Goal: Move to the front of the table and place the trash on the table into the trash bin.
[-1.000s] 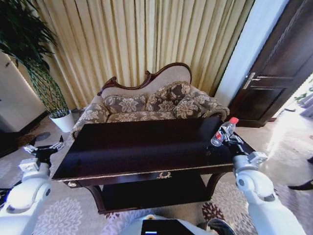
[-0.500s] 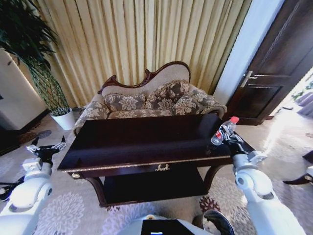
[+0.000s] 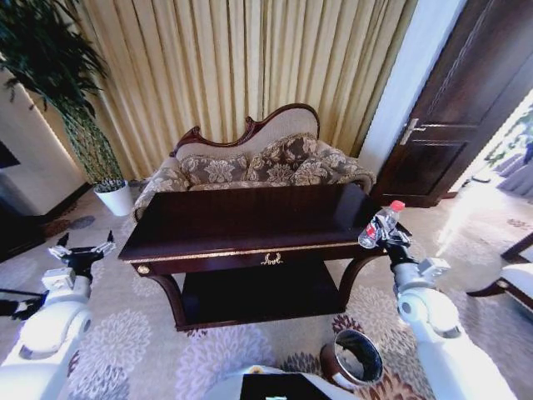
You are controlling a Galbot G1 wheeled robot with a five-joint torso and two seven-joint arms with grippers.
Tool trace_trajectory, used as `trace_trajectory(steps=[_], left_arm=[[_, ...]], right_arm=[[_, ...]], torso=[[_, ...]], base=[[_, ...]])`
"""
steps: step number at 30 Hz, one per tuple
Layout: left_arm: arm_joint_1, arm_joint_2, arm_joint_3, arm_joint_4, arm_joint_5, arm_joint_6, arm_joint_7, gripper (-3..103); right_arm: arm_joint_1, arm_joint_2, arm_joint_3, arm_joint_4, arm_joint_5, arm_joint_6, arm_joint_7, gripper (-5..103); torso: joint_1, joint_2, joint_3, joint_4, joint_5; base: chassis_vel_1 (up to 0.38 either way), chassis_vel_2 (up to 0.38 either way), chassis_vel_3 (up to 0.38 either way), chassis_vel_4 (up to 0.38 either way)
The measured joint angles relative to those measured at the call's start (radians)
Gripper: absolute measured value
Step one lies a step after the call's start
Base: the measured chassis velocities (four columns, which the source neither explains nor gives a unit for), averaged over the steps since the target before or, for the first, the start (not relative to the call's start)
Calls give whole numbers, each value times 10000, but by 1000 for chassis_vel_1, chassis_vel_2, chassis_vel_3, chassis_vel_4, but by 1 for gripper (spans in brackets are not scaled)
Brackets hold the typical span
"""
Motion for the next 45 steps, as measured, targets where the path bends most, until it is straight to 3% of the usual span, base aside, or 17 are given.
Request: trace_trajectory(steps=[16, 23, 29, 41, 45], left_arm=[[2, -89, 132, 5, 47, -49, -9, 100], [-193, -335, 518, -23, 305, -62, -36, 100], [-354, -422, 657, -202, 355, -31, -98, 100], [-238, -521, 659, -328, 465, -32, -173, 100], [-96, -616, 603, -361, 536, -164, -178, 100]], right_arm=[[-134, 82, -31, -178, -91, 212, 0, 25], [-17, 356, -394, -713, -720, 637, 0, 25], [1051, 994, -1162, -2615, -1739, 650, 2, 25], [2863, 1598, -1989, -6102, -1952, 189, 1, 25], [4260, 1765, -2421, -7772, -1970, 150, 2, 25]], torso=[[-1, 0, 0, -4, 5], [-13, 8, -5, -3, 2], [-11, 5, -3, 1, 3], [1, -4, 2, -2, 3], [-10, 6, -3, 0, 1]], base=[[284, -274, -277, 282], [291, -314, -301, 306], [38, -41, -82, 71], [-13, 17, 16, -16], [0, 0, 0, 0]])
